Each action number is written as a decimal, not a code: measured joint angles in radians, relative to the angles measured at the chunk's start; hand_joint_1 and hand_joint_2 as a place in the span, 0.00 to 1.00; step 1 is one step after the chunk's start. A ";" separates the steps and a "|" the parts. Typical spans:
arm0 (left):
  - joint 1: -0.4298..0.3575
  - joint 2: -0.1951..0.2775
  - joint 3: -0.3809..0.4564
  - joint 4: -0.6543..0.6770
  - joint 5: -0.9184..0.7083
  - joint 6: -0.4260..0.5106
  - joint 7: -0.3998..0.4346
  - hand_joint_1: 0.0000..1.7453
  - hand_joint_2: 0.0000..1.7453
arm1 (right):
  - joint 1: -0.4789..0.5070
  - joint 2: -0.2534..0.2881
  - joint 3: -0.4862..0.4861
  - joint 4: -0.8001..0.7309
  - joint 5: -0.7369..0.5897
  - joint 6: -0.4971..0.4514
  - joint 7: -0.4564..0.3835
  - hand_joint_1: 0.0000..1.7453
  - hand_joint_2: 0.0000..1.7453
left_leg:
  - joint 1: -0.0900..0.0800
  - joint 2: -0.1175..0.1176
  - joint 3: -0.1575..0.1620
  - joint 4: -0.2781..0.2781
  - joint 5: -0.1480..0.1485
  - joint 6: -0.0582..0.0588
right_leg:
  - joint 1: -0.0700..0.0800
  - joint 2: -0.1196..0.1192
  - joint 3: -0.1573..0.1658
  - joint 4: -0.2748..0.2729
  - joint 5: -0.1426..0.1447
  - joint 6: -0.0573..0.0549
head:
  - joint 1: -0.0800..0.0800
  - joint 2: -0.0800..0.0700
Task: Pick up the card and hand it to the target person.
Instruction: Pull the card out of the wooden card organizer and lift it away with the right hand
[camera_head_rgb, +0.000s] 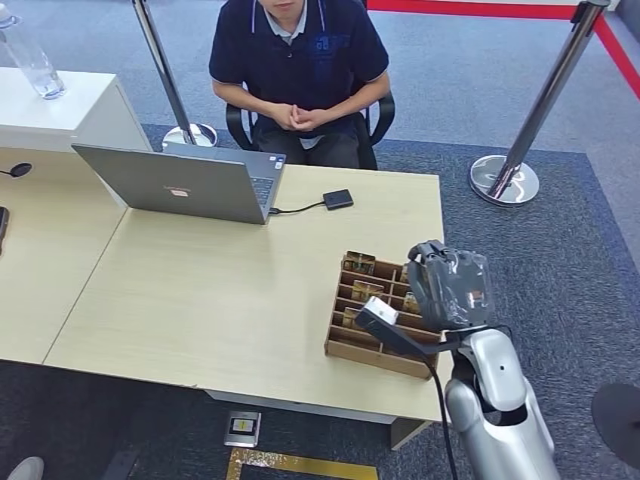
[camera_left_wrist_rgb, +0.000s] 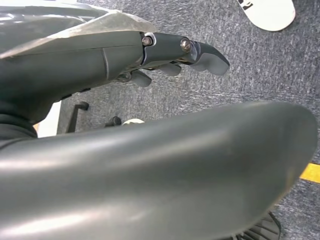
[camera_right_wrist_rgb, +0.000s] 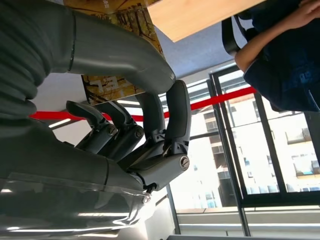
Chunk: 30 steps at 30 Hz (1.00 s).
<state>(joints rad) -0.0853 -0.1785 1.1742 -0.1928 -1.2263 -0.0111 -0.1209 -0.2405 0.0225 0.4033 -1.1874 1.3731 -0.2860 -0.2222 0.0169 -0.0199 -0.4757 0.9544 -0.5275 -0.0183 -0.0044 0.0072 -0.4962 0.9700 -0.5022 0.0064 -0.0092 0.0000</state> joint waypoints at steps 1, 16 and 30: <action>0.000 0.000 0.000 0.000 0.000 0.000 0.000 0.00 0.00 | -0.007 0.000 0.002 0.003 -0.002 -0.002 0.000 1.00 1.00 | 0.000 0.000 0.000 0.000 0.000 0.000 | 0.000 0.000 0.000 0.000 0.000 0.000 | 0.000 0.000; -0.004 -0.001 0.000 0.002 -0.022 -0.009 -0.001 0.00 0.00 | -0.301 0.081 0.077 0.136 -0.076 0.009 -0.038 1.00 1.00 | 0.000 0.000 0.000 0.000 0.002 -0.002 | 0.000 0.000 -0.001 0.003 0.001 -0.001 | 0.000 0.000; -0.007 -0.002 -0.001 0.004 -0.032 -0.003 -0.002 0.00 0.00 | -0.617 0.266 0.129 0.458 -0.114 -0.029 -0.090 1.00 1.00 | 0.000 0.000 0.000 0.000 0.002 -0.003 | 0.000 0.000 -0.001 0.004 0.001 -0.001 | 0.000 0.000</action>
<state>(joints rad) -0.0919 -0.1808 1.1730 -0.1886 -1.2580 -0.0140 -0.1232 -0.8578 0.2886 0.5324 -0.7294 1.2587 -0.3150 -0.3122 0.0171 -0.0194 -0.4758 0.9546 -0.5251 -0.0213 -0.0043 0.0072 -0.4975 0.9738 -0.5010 0.0053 -0.0093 0.0000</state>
